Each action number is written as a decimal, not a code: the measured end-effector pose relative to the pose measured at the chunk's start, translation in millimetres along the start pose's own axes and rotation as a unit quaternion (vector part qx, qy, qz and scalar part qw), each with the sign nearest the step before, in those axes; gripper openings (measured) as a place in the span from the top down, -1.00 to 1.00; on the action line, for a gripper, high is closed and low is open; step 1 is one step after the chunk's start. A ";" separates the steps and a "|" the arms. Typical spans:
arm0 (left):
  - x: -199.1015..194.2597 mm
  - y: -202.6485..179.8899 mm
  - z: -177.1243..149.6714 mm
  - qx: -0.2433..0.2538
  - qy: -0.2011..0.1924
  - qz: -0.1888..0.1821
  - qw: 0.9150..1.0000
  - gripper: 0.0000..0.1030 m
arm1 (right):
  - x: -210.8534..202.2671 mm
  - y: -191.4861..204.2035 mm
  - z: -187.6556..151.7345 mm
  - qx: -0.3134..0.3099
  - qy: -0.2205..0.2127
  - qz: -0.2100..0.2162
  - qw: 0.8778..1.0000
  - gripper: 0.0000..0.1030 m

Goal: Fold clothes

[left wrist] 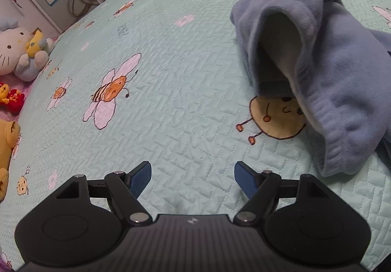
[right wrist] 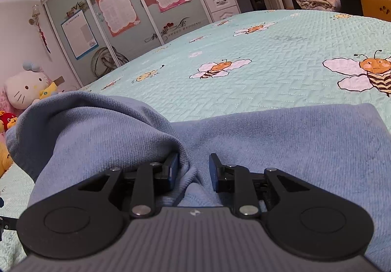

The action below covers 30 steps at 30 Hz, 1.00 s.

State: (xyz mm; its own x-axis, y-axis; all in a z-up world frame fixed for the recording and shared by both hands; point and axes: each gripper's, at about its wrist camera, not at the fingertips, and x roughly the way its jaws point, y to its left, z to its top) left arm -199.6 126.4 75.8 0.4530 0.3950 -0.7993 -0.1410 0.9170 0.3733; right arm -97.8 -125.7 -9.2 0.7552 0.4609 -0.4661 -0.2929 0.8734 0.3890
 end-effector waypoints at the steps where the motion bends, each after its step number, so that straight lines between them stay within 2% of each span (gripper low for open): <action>1: 0.0 -1.4 1.0 0.001 0.000 0.000 1.000 -0.52 | 0.2 -0.1 -0.1 -0.001 -0.001 0.000 1.000 0.48; 13: 2.5 -14.7 9.3 0.014 0.002 0.005 1.000 -0.52 | 0.0 -6.7 -1.1 0.014 -0.001 0.013 1.000 0.48; 16: 8.3 -7.5 9.1 -0.023 0.013 -0.064 0.998 -0.55 | 0.0 -9.7 -1.1 0.022 0.000 0.019 1.000 0.45; 17: 11.2 -2.3 7.5 -0.050 0.017 -0.104 0.993 -0.55 | 0.1 -11.5 -1.1 0.027 0.000 0.023 0.999 0.45; 19: 18.9 9.7 1.2 -0.119 0.025 -0.194 0.973 -0.55 | 0.1 -12.8 -1.1 0.031 0.000 0.027 0.999 0.44; 20: 23.8 12.5 -2.2 -0.147 0.029 -0.223 0.963 -0.55 | 0.1 -13.4 -1.1 0.032 0.000 0.029 0.999 0.44; 21: 28.5 13.1 -4.8 -0.166 0.034 -0.238 0.956 -0.55 | 0.1 -14.0 -1.1 0.034 0.000 0.030 0.999 0.44; 26: 40.5 9.9 -9.2 -0.217 0.030 -0.273 0.937 -0.55 | 0.3 -16.2 -0.4 0.041 0.001 0.038 0.998 0.44; 30: 37.1 9.9 -2.4 -0.232 0.022 -0.307 0.923 -0.49 | 0.8 -15.9 -0.1 0.041 0.002 0.040 0.998 0.44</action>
State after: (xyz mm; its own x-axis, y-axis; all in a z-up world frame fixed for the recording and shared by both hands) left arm -186.3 150.3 48.7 0.5385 -0.2138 -0.8151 -0.2353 0.8907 -0.3890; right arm -92.6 -139.2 -15.9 0.7293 0.5291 -0.4339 -0.3026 0.8181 0.4890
